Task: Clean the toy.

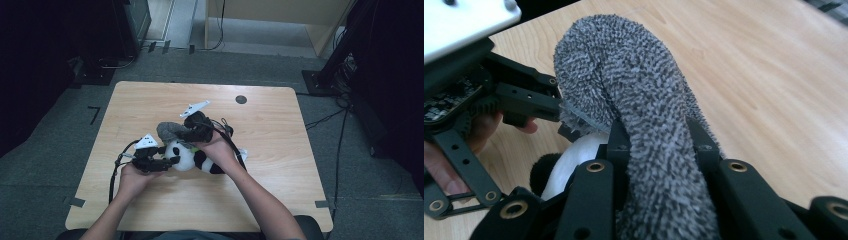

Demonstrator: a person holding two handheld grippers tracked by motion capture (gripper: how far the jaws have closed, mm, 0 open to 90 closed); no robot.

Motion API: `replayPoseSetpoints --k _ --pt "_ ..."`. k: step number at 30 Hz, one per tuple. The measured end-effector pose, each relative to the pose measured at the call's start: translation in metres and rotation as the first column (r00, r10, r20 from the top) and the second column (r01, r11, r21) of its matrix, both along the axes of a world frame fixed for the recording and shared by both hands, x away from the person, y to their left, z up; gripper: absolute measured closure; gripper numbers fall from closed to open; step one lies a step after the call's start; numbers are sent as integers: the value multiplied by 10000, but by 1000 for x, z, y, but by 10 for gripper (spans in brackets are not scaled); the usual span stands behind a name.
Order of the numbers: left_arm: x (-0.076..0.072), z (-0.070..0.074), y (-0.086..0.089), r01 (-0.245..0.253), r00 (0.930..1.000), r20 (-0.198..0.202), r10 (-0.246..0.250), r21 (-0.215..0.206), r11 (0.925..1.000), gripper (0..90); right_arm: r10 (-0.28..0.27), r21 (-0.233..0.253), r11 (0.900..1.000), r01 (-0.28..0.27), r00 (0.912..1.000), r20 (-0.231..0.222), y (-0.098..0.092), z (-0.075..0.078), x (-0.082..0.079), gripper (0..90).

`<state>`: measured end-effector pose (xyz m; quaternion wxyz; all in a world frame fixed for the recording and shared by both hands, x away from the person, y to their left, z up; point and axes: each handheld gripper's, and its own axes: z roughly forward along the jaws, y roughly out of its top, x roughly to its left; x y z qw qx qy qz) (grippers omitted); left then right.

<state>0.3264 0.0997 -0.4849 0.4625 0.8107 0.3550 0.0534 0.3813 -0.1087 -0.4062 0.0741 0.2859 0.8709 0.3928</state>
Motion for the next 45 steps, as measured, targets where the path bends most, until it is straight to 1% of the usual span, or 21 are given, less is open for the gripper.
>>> replayPoseSetpoints --k 1,2,5,7,12,13,15,16,18,22,26,28,31,33,34,36,37,38,39,41,45 --pt "0 0 0 -34 10000 -24 34 -51 10000 363 -26 30 10000 26 10000 -21 0 -2 2 715" --pt "0 0 0 -56 10000 -42 55 -99 9999 364 -74 -53 10000 74 10000 29 -1 -3 2 715" --pt "1 -1 0 -107 9999 -120 104 -179 9998 367 -249 -396 9989 265 9988 421 -2 -5 5 721" --pt "1 -1 0 -145 9998 -140 142 -221 9996 369 -375 -277 9989 383 9988 305 -5 -8 9 721" --pt "1 -1 0 -157 9998 -145 153 -251 9996 371 -800 -347 9962 805 9967 130 -16 -12 19 722" --pt "1 -1 0 -157 9998 -134 154 -259 9995 371 -922 -526 9942 936 9954 275 -17 -12 19 727" --pt "1 -1 0 -127 9999 -115 124 -248 9996 371 -1260 -1226 9833 1348 9891 766 -19 -14 20 734" --pt "1 0 0 -119 9999 -97 116 -236 9997 371 -1383 -1443 9782 1490 9870 819 -21 -15 22 734" --pt "0 0 -1 -110 9999 -68 109 -214 9997 371 -1389 -1350 9799 1469 9880 674 -25 -14 23 734" --pt "0 0 -1 -144 9998 -109 141 -242 9996 371 -1483 -1592 9741 1604 9853 849 -29 -14 25 727" --pt "0 0 -2 -138 9999 -97 136 -293 9995 374 -1762 -1620 9689 1871 9812 790 -38 -12 31 722" --pt "0 0 -2 -127 9999 -77 124 -294 9995 376 -1888 -1608 9663 2009 9781 876 -43 -11 32 723" --pt "1 0 -1 -103 9999 -107 100 -251 9996 376 -2144 -1575 9601 2311 9698 1162 -52 -7 33 728" --pt "1 0 -1 -90 9999 -139 86 -220 9997 376 -2436 -1513 9531 2621 9611 1303 -61 -3 34 733" --pt "1 0 -1 -97 9998 -148 94 -227 9997 376 -2609 -1536 9477 2798 9562 1327 -66 -2 34 734" --pt "2 0 -2 -62 9999 -110 60 -180 9998 376 -2815 -1667 9384 3026 9495 1385 -76 1 35 734" --pt "2 0 -2 -41 9999 -94 40 -143 9999 376 -2918 -1551 9376 3113 9467 1363 -80 3 34 735" --pt "3 0 -2 -30 10000 -69 29 -135 9999 377 -2962 -1372 9397 3132 9460 1315 -84 5 33 735" --pt "4 0 -1 -16 10000 -95 14 -147 9999 376 -3009 -1256 9397 3180 9436 1382 -87 8 32 735" --pt "4 0 -1 -8 9999 -159 6 -172 9999 376 -3093 -866 9421 3240 9393 1485 -91 15 29 733" --pt "5 1 -1 -16 9998 -196 13 -157 9999 376 -3090 -66 9495 3137 9385 1541 -96 29 21 732"
